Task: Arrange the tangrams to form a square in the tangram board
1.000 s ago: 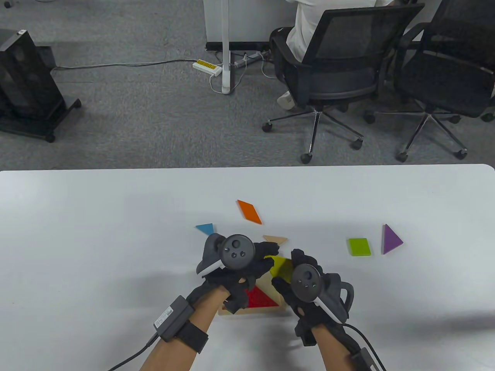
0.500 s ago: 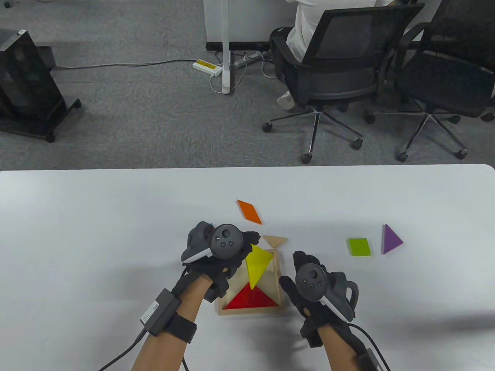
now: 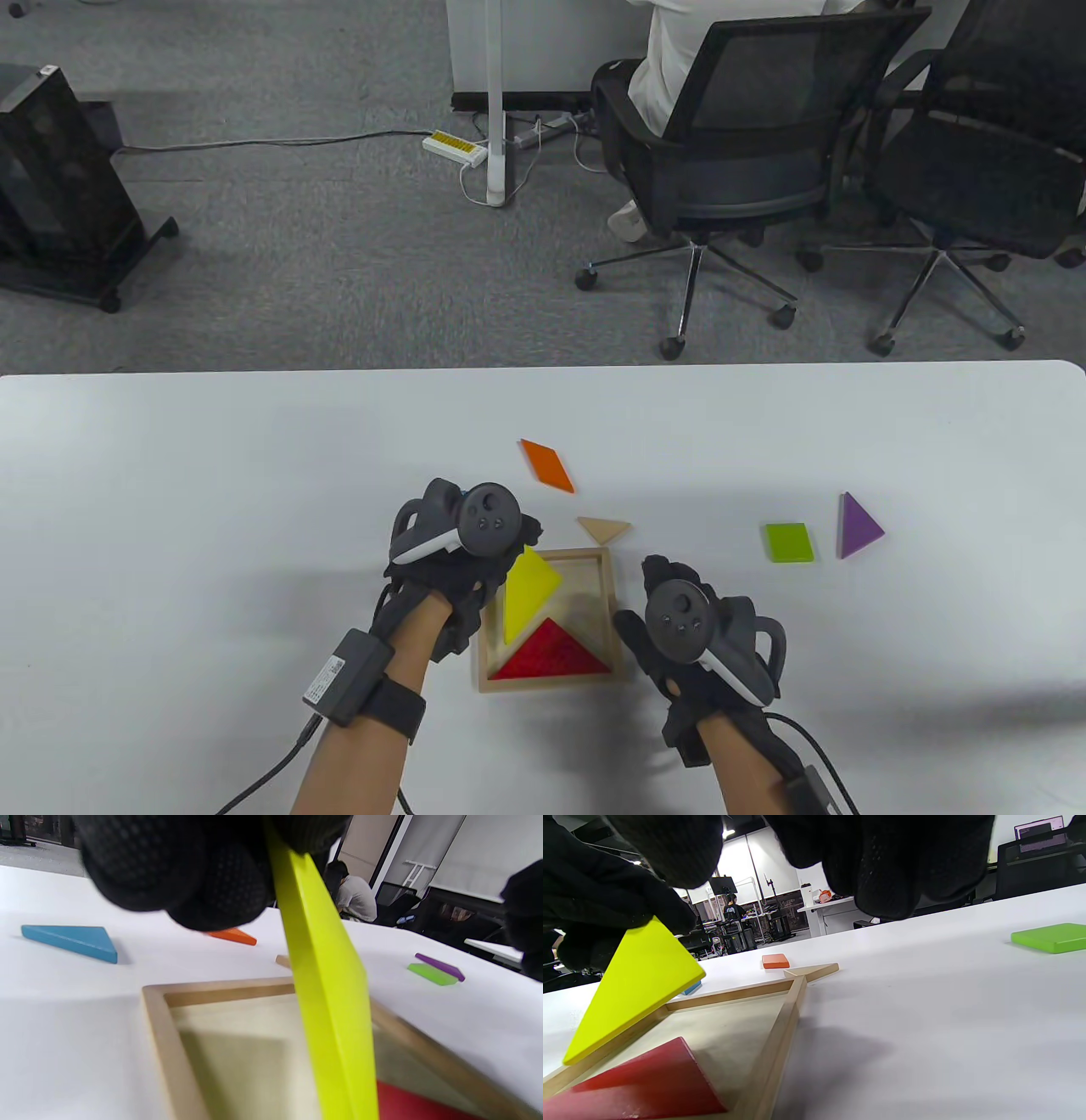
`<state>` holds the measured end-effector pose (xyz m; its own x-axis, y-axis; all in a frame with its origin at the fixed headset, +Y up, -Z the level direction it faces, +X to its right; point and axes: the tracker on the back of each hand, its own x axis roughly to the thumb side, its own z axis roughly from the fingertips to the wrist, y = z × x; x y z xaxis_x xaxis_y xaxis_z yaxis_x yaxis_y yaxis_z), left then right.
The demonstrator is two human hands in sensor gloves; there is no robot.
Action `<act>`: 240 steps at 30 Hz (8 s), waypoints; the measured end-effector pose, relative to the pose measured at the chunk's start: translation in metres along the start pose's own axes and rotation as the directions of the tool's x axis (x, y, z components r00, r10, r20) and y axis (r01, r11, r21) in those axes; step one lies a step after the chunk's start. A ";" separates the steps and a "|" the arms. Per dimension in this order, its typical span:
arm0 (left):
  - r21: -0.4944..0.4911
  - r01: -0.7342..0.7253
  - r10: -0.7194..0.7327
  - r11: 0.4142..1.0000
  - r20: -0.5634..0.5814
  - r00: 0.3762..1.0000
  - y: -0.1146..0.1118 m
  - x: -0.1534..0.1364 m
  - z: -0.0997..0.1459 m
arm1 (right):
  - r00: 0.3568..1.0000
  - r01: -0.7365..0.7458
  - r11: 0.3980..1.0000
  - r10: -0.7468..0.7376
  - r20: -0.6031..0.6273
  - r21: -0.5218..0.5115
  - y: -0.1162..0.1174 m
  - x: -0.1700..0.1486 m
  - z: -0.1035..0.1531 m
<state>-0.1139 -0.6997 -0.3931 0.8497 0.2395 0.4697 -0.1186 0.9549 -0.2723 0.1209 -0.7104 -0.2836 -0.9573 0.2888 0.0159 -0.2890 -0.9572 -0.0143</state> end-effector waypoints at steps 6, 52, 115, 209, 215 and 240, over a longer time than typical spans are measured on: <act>-0.070 0.012 -0.012 0.998 0.002 1.000 -0.009 0.001 -0.005 | 1.000 -0.012 1.000 0.012 -0.005 0.014 0.001 -0.002 -0.001; -0.265 0.324 -0.348 0.908 -0.045 0.937 -0.037 0.005 -0.011 | 0.995 -0.093 0.993 0.095 -0.025 0.067 0.005 -0.008 -0.004; -0.101 0.475 -0.485 0.874 -0.246 0.839 0.019 -0.026 -0.016 | 0.988 -0.132 0.990 0.136 -0.069 0.058 -0.004 -0.028 -0.007; 0.298 0.207 -0.176 0.932 -0.127 0.976 -0.025 0.082 0.083 | 0.842 0.536 0.835 -0.540 0.001 0.122 0.012 0.019 -0.004; 0.300 0.239 -0.211 0.924 -0.120 0.970 -0.031 0.089 0.082 | 0.853 0.518 0.845 -0.522 -0.013 0.133 0.017 0.024 -0.002; 0.290 0.057 -0.017 0.955 -0.141 0.990 -0.014 0.075 0.093 | 0.888 0.410 0.899 -0.432 0.159 0.156 -0.003 0.038 -0.021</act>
<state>-0.0963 -0.6787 -0.2757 0.9156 0.1964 0.3509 -0.2135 0.9769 0.0104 0.0856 -0.6965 -0.3037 -0.7230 0.6672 0.1794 -0.6504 -0.7448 0.1491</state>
